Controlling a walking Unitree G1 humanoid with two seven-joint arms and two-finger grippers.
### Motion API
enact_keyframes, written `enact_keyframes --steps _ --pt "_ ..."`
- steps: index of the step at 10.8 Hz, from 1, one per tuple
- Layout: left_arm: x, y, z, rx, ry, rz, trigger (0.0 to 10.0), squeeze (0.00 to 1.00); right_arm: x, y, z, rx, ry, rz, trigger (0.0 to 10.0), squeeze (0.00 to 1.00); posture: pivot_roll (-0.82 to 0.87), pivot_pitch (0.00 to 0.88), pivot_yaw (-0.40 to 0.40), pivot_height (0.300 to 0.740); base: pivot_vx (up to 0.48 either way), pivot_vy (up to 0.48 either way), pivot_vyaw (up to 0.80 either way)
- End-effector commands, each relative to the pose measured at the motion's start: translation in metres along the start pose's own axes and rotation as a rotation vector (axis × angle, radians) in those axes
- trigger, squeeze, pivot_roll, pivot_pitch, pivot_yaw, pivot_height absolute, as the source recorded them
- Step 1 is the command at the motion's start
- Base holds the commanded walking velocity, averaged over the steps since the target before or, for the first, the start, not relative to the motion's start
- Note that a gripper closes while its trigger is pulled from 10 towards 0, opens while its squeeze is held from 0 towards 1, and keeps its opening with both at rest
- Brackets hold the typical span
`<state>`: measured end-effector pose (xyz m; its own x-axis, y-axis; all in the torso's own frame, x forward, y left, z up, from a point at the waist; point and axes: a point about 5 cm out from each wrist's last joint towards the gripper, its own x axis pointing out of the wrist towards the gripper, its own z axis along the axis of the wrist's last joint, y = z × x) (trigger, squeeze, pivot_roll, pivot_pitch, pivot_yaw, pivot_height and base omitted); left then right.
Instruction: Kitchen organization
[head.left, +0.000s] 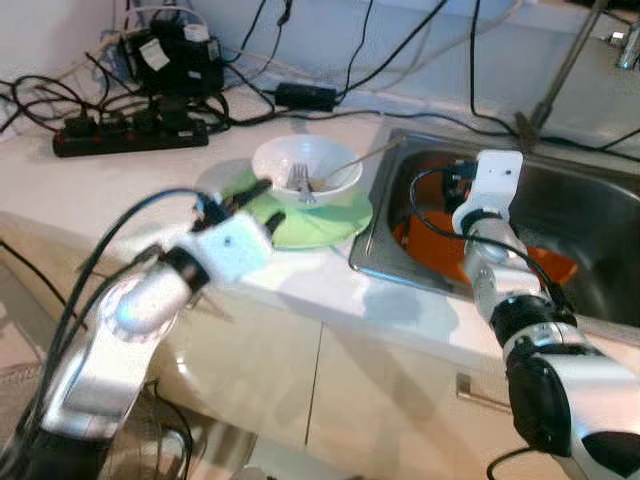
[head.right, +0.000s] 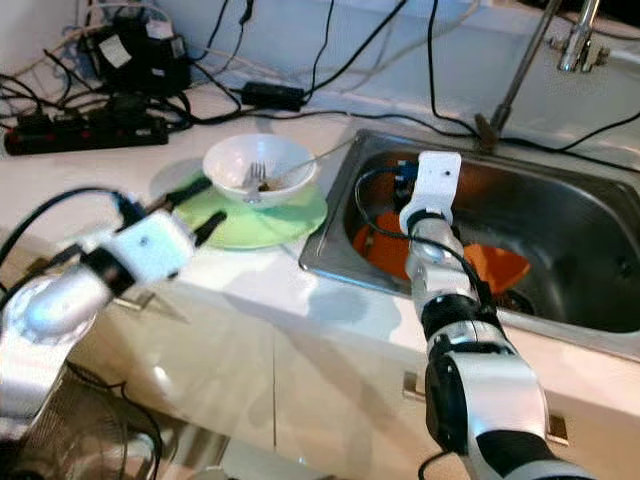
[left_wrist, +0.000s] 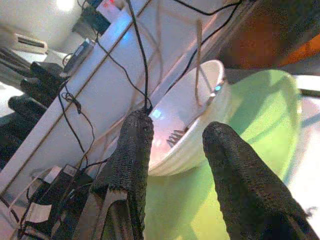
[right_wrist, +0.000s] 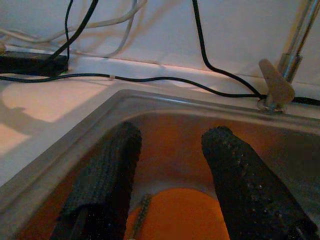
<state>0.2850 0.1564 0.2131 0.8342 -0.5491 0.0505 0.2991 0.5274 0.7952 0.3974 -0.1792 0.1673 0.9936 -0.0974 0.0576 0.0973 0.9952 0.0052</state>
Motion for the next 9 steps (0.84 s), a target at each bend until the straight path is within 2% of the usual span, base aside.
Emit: enact_keyframes --steps 1,4,9 --pt "0.005 -0.001 0.000 0.012 -0.013 0.000 10.0 0.00 0.003 -0.001 0.009 0.012 -0.036 -0.014 10.0 0.00 0.28 0.010 -0.043 0.725 0.000 0.000 0.00" --pt "0.024 0.000 -0.007 -0.003 -0.045 0.003 10.0 0.00 0.003 -0.001 0.010 0.014 -0.036 -0.018 10.0 0.00 0.28 0.022 -0.044 0.725 0.000 0.000 0.00" --pt "0.041 -0.009 -0.003 -0.010 -0.121 -0.074 10.0 0.00 0.005 -0.002 0.013 0.020 -0.044 -0.027 10.0 0.00 0.27 0.035 -0.042 0.725 0.000 0.000 0.00"
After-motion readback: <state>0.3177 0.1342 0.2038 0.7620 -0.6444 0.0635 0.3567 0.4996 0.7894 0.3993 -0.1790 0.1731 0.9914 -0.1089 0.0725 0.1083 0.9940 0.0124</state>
